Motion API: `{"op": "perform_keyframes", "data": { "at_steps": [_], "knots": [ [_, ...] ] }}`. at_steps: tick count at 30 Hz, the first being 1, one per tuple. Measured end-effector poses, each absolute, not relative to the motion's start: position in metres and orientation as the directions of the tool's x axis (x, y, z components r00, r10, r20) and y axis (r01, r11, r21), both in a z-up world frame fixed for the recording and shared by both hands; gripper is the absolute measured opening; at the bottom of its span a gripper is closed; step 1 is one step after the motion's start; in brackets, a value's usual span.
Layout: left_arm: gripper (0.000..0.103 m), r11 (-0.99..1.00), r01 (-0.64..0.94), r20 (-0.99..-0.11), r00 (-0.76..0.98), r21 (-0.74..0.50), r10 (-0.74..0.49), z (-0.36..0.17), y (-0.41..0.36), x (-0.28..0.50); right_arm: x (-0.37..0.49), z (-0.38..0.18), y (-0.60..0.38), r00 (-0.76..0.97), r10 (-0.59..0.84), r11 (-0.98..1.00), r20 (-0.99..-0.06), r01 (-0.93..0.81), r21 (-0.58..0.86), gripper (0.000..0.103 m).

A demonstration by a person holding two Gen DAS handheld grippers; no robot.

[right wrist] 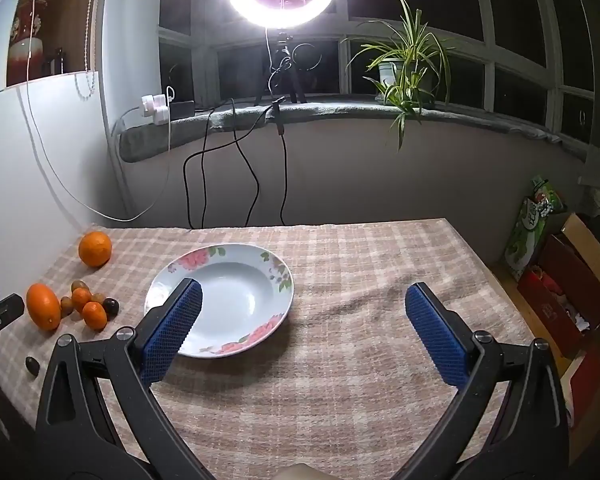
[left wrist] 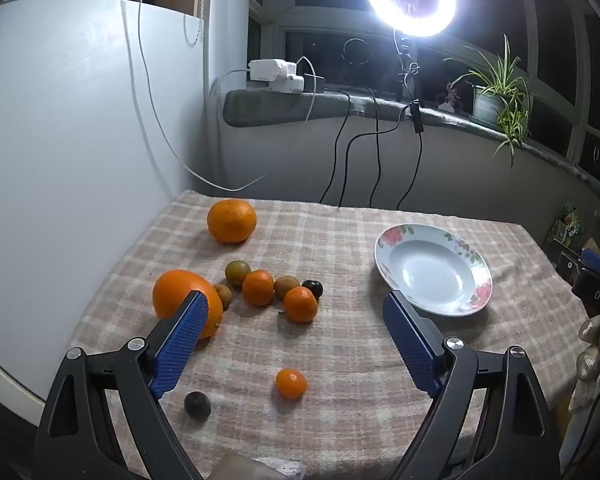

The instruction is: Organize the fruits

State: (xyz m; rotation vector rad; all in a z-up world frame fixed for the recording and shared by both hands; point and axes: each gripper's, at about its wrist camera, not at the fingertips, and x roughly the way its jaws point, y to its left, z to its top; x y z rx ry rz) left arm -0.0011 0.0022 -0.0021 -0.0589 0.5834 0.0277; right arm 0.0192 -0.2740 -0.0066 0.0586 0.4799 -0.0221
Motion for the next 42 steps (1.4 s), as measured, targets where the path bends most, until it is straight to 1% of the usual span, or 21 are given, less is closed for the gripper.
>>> {"op": "perform_keyframes", "data": {
  "at_steps": [42],
  "knots": [
    [0.089,0.996,-0.052,-0.554,0.833,-0.068,0.005,-0.003,0.008,0.001,0.023,-0.007,-0.265,0.887,0.002,0.998,-0.461,0.025,0.052,0.103]
  ]
}}
